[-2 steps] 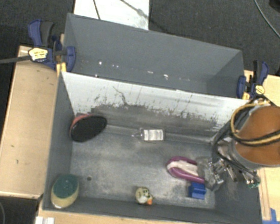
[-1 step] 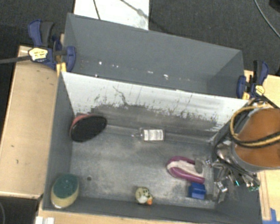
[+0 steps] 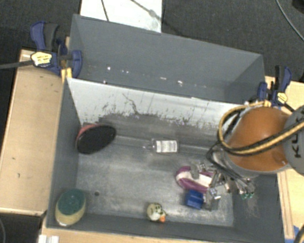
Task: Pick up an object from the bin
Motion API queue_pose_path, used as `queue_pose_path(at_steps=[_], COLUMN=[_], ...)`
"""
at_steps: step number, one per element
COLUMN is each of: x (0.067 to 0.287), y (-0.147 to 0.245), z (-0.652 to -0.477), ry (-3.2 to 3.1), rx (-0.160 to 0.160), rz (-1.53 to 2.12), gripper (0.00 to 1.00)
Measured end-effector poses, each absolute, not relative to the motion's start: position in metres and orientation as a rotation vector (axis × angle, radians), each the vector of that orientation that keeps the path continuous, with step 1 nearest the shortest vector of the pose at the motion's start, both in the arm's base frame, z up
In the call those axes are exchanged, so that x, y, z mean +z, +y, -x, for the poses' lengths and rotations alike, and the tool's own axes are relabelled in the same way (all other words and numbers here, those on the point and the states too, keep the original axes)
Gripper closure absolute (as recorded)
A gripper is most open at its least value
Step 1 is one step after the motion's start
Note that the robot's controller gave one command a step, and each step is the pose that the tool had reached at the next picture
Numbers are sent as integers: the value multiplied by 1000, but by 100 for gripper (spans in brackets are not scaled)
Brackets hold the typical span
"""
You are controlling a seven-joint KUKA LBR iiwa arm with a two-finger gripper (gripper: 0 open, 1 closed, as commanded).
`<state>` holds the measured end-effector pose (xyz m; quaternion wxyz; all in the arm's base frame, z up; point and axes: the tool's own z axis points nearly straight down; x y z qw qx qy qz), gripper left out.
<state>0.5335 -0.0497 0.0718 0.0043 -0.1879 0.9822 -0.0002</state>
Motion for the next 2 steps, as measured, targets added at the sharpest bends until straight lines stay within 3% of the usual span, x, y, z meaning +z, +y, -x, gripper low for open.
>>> queue_pose_path(at_steps=[1,2], x=[73,72], y=[-45,-40], z=[-497,-501], ry=[3087,3100], rx=[-2,-2], rz=[499,446], gripper=[0,0])
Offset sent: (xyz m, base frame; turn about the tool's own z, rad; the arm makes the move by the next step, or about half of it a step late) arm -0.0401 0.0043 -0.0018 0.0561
